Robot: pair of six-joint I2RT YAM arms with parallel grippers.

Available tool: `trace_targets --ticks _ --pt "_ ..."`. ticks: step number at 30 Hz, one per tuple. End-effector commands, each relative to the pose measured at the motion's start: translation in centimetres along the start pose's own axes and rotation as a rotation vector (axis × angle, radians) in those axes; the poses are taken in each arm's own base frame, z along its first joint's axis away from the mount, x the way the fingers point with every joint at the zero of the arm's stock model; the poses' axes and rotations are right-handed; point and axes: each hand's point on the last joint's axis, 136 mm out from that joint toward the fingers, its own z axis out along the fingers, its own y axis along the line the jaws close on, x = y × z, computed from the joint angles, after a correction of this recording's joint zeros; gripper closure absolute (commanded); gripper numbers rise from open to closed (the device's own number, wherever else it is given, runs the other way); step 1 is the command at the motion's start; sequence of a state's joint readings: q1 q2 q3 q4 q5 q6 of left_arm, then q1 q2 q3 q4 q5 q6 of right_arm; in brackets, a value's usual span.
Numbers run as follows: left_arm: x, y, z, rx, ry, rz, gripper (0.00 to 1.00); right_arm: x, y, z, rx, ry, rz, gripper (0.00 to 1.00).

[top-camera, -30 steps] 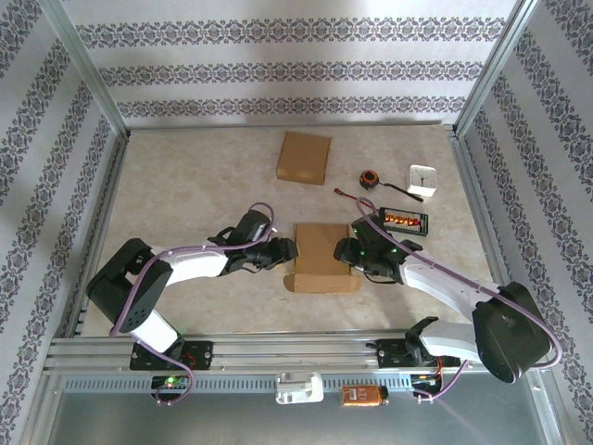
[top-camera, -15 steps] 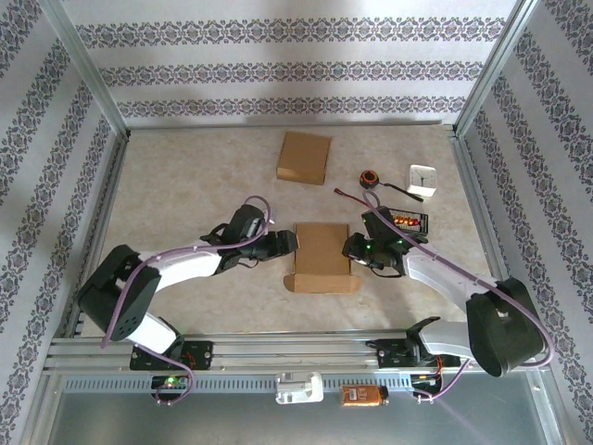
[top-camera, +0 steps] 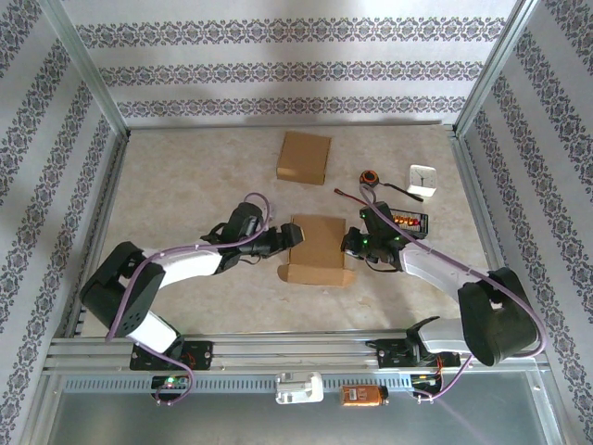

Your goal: Fold the paper box

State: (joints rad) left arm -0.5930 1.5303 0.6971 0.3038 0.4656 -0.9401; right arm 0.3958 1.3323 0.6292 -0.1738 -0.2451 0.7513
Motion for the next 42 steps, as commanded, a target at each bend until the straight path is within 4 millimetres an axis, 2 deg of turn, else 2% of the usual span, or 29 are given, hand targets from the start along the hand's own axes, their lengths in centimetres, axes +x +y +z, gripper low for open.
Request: trace_targets --ticks 1,4,6,10,18,20,22,26,30,33,37,40,42 --pt "-2.1 1.5 -1.9 -0.098 -0.110 0.009 0.16 1.5 -2.4 0.9 0.065 0.069 0.003 0.96" --pt "-2.5 3.5 -2.1 -0.168 -0.122 -0.042 0.13 1.2 -1.6 1.2 -0.012 0.076 -0.004 0.97" --pt "-2.3 3.5 -1.4 -0.142 -0.076 -0.052 0.10 1.1 -1.2 1.4 -0.058 0.092 -0.005 0.98" --pt "-1.7 1.4 0.7 -0.034 0.054 -0.035 0.04 1.0 -2.1 1.7 -0.103 0.114 0.025 0.98" --pt "-3.5 -0.9 2.5 0.092 0.029 -0.024 0.02 1.1 -3.0 2.2 -0.134 0.166 0.059 0.98" --pt "-3.5 -1.7 3.1 0.161 0.039 -0.057 0.03 1.1 -3.2 2.3 -0.126 0.166 0.061 0.97" --pt "-3.4 -1.6 3.8 0.198 0.041 -0.101 0.04 1.0 -3.6 2.4 -0.109 0.162 0.069 0.97" --pt "-2.6 0.1 4.4 0.134 0.012 -0.112 0.09 1.1 -5.0 2.7 -0.051 0.169 0.096 0.97" --pt "-2.3 -0.5 4.7 0.136 0.008 -0.119 0.12 1.3 -5.6 2.9 -0.032 0.181 0.101 0.96" --pt "-2.3 -1.2 5.0 0.160 0.004 -0.129 0.20 1.3 -5.2 2.9 -0.044 0.193 0.106 0.95" --pt "-2.2 -1.7 5.2 0.147 0.016 -0.135 0.44 0.5 -3.9 1.8 -0.068 0.163 0.078 0.87" --pt "-2.4 -1.6 4.9 0.111 0.012 -0.156 0.58 -0.7 -2.6 -0.6 -0.062 0.095 0.024 0.71" --pt "-2.7 -1.8 4.2 0.078 0.001 -0.152 0.60 -1.7 -1.4 -2.6 -0.056 0.017 -0.047 0.57"
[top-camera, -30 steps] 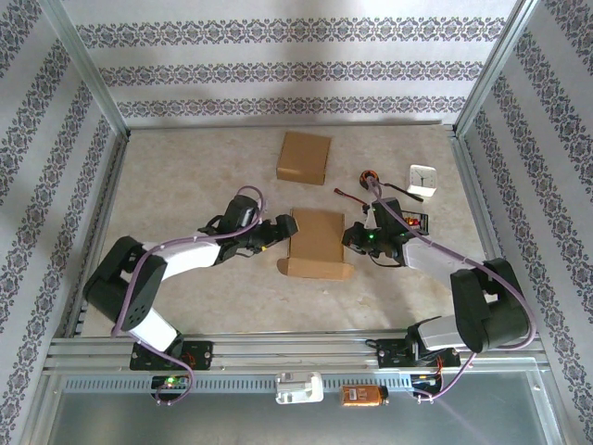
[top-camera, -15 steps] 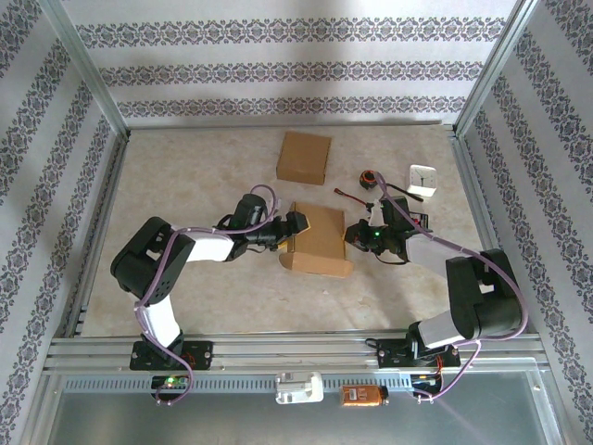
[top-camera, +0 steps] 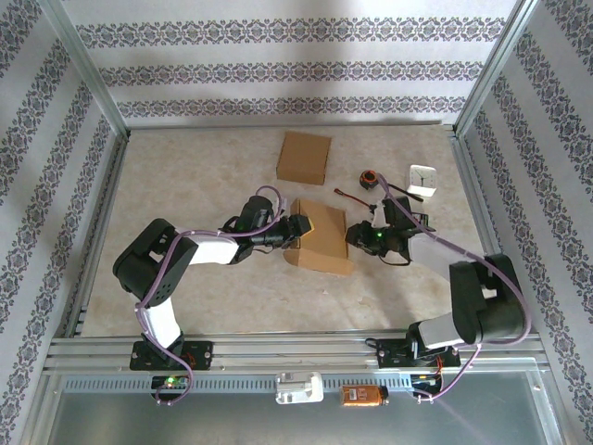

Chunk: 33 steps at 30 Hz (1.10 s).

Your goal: Fold the paper box

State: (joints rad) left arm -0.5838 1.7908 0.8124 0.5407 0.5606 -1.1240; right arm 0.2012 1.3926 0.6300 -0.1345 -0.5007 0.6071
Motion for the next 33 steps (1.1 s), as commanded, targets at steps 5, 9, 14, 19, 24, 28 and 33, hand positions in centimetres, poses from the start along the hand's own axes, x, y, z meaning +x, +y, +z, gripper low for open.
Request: trace_targets --ticks 5,9,14,19,24,28,33 --pt "-1.4 -1.6 -3.7 -0.172 -0.083 0.000 0.65 -0.5 6.1 -7.5 0.070 -0.330 -0.481 0.34" --pt "-2.3 -1.3 -6.4 -0.280 -0.156 -0.067 0.67 2.3 12.1 -10.2 -0.032 -0.567 -0.991 0.24" --pt "-3.3 -2.1 -8.1 -0.247 -0.218 -0.274 0.73 8.1 15.2 -9.0 -0.048 -0.644 -1.666 0.10" --pt "-3.7 -3.7 -8.7 -0.190 -0.230 -0.365 0.72 5.8 14.4 -5.9 0.254 -0.610 -1.904 0.07" --pt "-3.7 -3.9 -9.2 -0.175 -0.243 -0.400 0.72 1.7 14.8 -3.4 0.459 -0.654 -1.925 0.06" --pt "-3.1 -3.4 -8.8 -0.139 -0.224 -0.458 0.72 1.3 15.3 -1.0 0.417 -0.642 -1.931 0.11" --pt "-3.0 -3.2 -8.5 -0.102 -0.223 -0.483 0.72 0.7 15.4 0.3 0.444 -0.642 -1.898 0.25"
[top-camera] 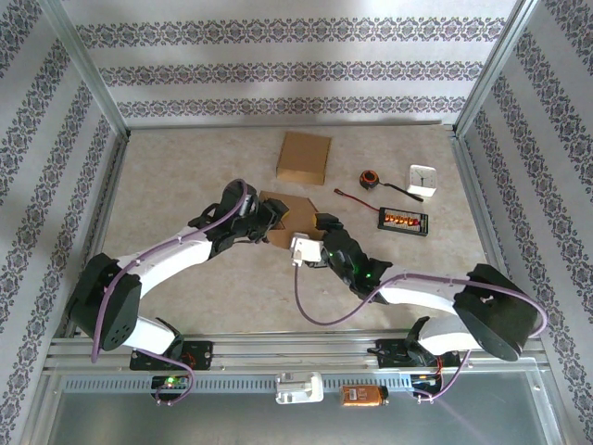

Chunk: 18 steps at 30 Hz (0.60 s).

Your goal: Fold the paper box

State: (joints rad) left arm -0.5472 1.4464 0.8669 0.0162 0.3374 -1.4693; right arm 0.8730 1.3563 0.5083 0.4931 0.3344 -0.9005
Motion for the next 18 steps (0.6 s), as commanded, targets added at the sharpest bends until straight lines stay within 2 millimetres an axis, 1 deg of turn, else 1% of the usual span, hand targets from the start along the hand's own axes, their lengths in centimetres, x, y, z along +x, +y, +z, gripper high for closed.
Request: trace_targets --ticks 1,5,7,9,12,14,16,18 --pt "0.0 -1.3 -0.6 0.068 0.015 -0.080 0.72 -1.4 -2.9 0.3 0.113 -0.031 0.041 0.28" --pt "-0.1 -1.4 -0.5 0.081 0.016 -0.086 0.71 -1.5 -2.9 -0.5 0.105 -0.054 0.060 0.44" --pt "-0.1 -1.8 -0.6 0.095 0.015 -0.084 0.67 -1.6 -2.8 -1.0 0.093 -0.070 0.070 0.50" --pt "-0.2 -2.4 -0.8 0.114 0.011 -0.065 0.59 -1.7 -2.6 -1.7 0.074 -0.086 0.082 0.58" --pt "-0.5 -4.1 -1.6 0.146 -0.014 0.009 0.39 -1.5 -2.3 -2.5 0.048 -0.093 0.098 0.63" --pt "-1.2 -5.1 -3.0 0.156 -0.073 0.068 0.30 -1.4 -2.3 -3.3 0.022 -0.097 0.111 0.64" --pt "-2.6 -6.2 -5.3 0.162 -0.182 0.154 0.23 -1.4 -2.4 -4.2 -0.012 -0.108 0.142 0.65" --pt "-4.6 -6.9 -8.9 0.124 -0.342 0.280 0.20 -1.3 -2.4 -5.5 -0.071 -0.117 0.177 0.66"
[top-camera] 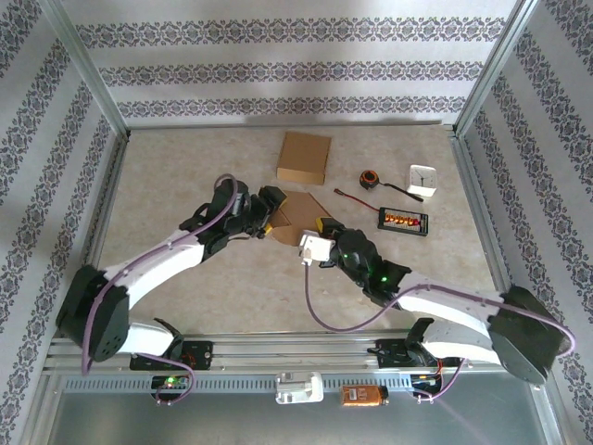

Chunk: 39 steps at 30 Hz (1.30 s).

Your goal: Fold the paper box

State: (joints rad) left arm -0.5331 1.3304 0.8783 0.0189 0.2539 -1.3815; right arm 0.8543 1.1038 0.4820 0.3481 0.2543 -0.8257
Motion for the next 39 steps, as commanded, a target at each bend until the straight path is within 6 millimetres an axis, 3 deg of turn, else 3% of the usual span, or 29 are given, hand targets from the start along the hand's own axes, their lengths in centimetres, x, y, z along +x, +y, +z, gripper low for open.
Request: trace_targets --ticks 1,3,6,8,10,13,18,21,29,34,39 --pt "-5.1 -3.7 -6.2 -0.018 -0.290 0.255 0.18 -0.1 0.6 -2.0 -0.133 -0.013 0.090 0.66" --pt "-7.4 -4.7 -10.1 -0.085 -0.448 0.453 0.16 0.0 0.6 -3.4 -0.227 0.003 0.123 0.65" --pt "-8.9 -6.6 -14.0 -0.141 -0.586 0.739 0.16 0.2 0.4 -5.7 -0.407 0.068 0.175 0.62" --pt "-8.4 -7.7 -15.4 -0.130 -0.604 0.932 0.16 0.3 0.5 -7.2 -0.562 0.128 0.217 0.62" --pt "-6.7 -8.6 -16.1 -0.074 -0.560 1.135 0.16 -0.6 -0.2 -8.8 -0.698 0.185 0.241 0.62" --pt "-4.3 -8.7 -16.9 -0.016 -0.487 1.337 0.16 -1.1 -0.5 -9.5 -0.873 0.321 0.237 0.64" --pt "-0.5 -7.3 -16.9 0.039 -0.269 1.578 0.15 -2.3 -0.6 -8.0 -1.017 0.462 0.120 0.62" --pt "0.9 -5.4 -16.4 0.029 -0.142 1.671 0.14 -1.6 -0.4 -6.1 -1.048 0.553 0.042 0.59" --pt "2.0 -1.7 -16.1 -0.038 0.021 1.712 0.16 -0.7 1.3 -2.4 -1.066 0.583 -0.041 0.57" --pt "1.9 -1.4 -15.7 -0.057 0.038 1.693 0.20 -0.1 3.4 -1.1 -1.075 0.581 -0.009 0.52" --pt "2.3 -1.8 -15.4 -0.010 0.025 1.690 0.20 -0.4 3.1 -0.9 -1.020 0.547 -0.018 0.41"
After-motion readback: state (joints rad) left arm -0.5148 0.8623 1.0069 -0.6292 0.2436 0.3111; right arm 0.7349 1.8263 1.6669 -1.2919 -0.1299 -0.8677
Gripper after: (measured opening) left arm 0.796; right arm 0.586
